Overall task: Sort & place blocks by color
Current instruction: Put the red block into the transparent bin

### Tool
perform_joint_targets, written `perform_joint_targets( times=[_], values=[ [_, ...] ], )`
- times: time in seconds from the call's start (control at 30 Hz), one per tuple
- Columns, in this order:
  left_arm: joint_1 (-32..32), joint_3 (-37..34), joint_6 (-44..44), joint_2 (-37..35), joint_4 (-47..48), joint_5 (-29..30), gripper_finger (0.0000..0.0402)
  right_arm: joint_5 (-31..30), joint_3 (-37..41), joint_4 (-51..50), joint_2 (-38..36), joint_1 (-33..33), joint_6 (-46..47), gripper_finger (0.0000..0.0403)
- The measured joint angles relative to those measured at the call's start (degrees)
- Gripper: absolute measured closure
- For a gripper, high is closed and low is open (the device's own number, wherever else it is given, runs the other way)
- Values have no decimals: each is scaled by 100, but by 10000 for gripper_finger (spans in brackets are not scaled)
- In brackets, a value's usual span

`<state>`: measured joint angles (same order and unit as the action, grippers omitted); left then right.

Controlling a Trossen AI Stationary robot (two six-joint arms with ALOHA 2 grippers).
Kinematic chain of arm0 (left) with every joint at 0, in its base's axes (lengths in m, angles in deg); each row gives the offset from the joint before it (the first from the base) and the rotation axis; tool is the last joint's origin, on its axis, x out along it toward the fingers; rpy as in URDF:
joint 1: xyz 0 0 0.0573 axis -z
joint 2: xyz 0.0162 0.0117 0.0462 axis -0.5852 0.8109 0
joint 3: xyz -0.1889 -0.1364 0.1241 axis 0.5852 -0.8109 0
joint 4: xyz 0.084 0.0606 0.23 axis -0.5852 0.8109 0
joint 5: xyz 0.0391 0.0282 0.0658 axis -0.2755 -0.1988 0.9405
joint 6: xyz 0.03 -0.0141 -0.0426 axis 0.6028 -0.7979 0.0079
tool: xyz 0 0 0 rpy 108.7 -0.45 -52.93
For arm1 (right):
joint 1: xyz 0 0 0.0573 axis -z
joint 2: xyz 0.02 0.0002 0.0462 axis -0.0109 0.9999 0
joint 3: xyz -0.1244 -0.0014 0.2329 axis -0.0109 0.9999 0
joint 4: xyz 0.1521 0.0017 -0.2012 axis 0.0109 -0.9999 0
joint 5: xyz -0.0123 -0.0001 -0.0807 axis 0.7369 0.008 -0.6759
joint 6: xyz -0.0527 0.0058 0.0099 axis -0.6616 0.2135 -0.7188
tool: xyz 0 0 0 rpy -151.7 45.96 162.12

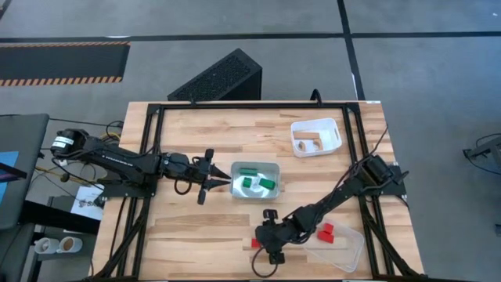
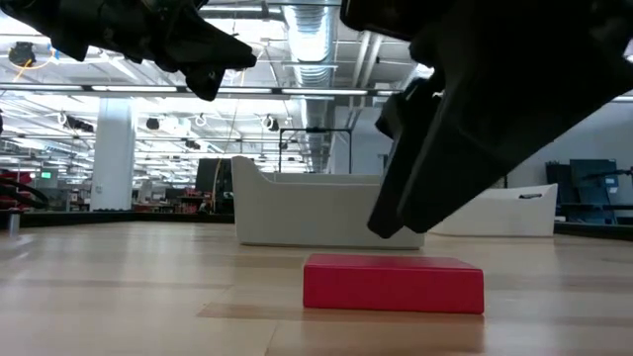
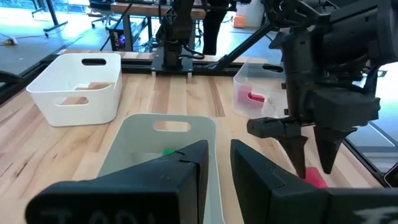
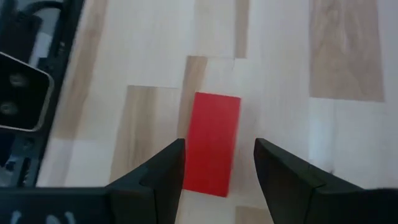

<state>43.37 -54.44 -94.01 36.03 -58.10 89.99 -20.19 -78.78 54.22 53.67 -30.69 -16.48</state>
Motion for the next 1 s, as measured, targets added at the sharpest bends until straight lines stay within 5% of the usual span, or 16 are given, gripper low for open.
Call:
perform_joint_targets(
  times=[0.6, 0.73, 0.93, 1.0],
  values=[
    [0, -2, -4, 7, 223, 0, 349, 431, -1092, -1035, 871, 113, -48, 200],
    [0, -2, -7, 6, 236, 0, 349, 465, -1078, -1036, 808, 163, -34, 243],
    [6, -2, -54, 7, 261, -138, 349, 328, -1062, -1119, 575, 179, 163, 362],
    [54, -2, -71, -4, 192, -226, 349, 112, -1062, -1240, 316, 140, 181, 360]
  ],
)
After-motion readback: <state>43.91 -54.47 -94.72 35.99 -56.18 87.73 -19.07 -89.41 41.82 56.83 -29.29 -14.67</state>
